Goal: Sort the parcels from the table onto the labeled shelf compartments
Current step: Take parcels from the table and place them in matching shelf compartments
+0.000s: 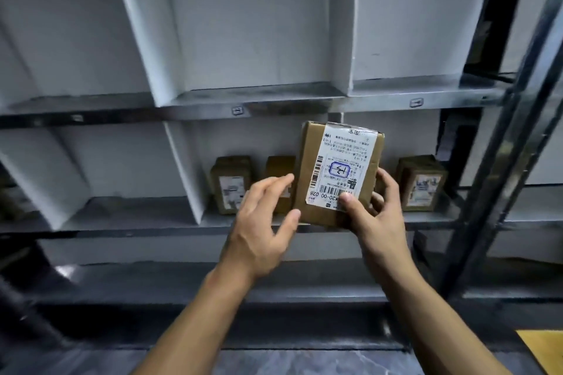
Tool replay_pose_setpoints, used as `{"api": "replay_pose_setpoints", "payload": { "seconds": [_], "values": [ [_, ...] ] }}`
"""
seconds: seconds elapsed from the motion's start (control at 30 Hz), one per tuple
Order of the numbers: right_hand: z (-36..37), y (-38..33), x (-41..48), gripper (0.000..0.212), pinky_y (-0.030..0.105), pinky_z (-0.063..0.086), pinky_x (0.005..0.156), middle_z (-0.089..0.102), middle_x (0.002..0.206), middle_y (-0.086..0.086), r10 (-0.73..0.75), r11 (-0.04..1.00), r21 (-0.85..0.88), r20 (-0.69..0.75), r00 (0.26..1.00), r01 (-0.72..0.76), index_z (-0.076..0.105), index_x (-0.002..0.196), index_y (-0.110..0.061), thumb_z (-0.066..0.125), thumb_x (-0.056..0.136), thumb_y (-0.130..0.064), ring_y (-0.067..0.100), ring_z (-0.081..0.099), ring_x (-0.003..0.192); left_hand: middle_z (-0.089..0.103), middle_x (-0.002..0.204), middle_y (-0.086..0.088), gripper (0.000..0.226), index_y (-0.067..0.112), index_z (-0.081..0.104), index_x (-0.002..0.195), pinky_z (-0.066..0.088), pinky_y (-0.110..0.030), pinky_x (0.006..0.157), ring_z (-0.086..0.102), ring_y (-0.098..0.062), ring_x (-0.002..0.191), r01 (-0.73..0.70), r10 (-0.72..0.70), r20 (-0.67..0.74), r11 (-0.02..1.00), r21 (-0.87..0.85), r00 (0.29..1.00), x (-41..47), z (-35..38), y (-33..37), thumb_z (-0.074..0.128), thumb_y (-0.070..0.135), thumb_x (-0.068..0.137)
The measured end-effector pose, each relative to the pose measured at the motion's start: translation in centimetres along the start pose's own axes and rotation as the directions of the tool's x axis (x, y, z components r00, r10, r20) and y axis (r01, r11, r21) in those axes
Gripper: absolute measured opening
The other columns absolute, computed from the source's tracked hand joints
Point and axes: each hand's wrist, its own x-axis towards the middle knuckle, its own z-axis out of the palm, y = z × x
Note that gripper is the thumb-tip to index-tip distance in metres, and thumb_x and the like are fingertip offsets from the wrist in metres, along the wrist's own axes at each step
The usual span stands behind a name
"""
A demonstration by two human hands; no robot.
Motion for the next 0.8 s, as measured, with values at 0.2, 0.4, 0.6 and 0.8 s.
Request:
{"api": "replay_pose_setpoints", "payload": {
  "seconds": [0.2, 0.4, 0.6, 0.8],
  "values": [
    [9.0, -2.5, 6.4, 0.061, 0.047, 0.056, 0.096, 0.065, 0.127, -0.007, -0.056, 0.998, 0.044, 0.122, 0.991, 0.051, 0.042, 0.125, -0.058, 0.077, 0.086, -0.027, 0.013, 0.062, 0.12, 0.049, 0.13, 0.002, 0.051, 0.025, 0.047, 0.137, 0.04, -0.035, 0.103, 0.045, -0.017, 0.121, 0.032, -0.013, -0.055, 0.937, 0.348, 0.998, 4.4, -7.9, -5.9, 0.051, 0.04, 0.089],
    [16.3, -4.1, 14.3, 0.062, 0.048, 0.055, 0.097, 0.062, 0.129, -0.009, -0.144, 0.989, 0.012, 0.196, 0.97, 0.145, 0.036, 0.134, -0.05, 0.074, 0.089, -0.03, 0.01, 0.061, 0.119, 0.052, 0.125, -0.001, 0.052, 0.023, 0.049, 0.136, 0.041, -0.043, 0.095, 0.047, -0.024, 0.114, 0.043, -0.002, -0.068, 0.79, 0.611, 0.998, 10.3, -12.9, -10.2, 0.051, 0.042, 0.088],
    [23.5, -3.2, 21.5, 0.058, 0.042, 0.059, 0.091, 0.065, 0.112, -0.017, -0.202, 0.974, -0.051, 0.246, 0.948, 0.221, 0.037, 0.13, -0.054, 0.073, 0.089, -0.034, 0.003, 0.068, 0.1, 0.051, 0.128, 0.001, 0.05, 0.025, 0.045, 0.138, 0.038, -0.04, 0.096, 0.046, -0.023, 0.116, 0.024, -0.011, -0.022, 0.662, 0.75, 1.0, 15.4, -15.2, -13.7, 0.051, 0.041, 0.091],
    [29.4, -1.7, 28.5, 0.059, 0.032, 0.053, 0.09, 0.067, 0.12, -0.005, -0.242, 0.944, -0.158, 0.264, 0.934, 0.289, 0.039, 0.135, -0.047, 0.071, 0.087, -0.038, 0.013, 0.064, 0.106, 0.05, 0.129, 0.003, 0.049, 0.025, 0.044, 0.138, 0.038, -0.039, 0.098, 0.045, -0.021, 0.118, 0.08, -0.014, -0.092, 0.633, 0.77, 0.996, 19.2, -16.3, -16.8, 0.048, 0.042, 0.093]
  ]
}}
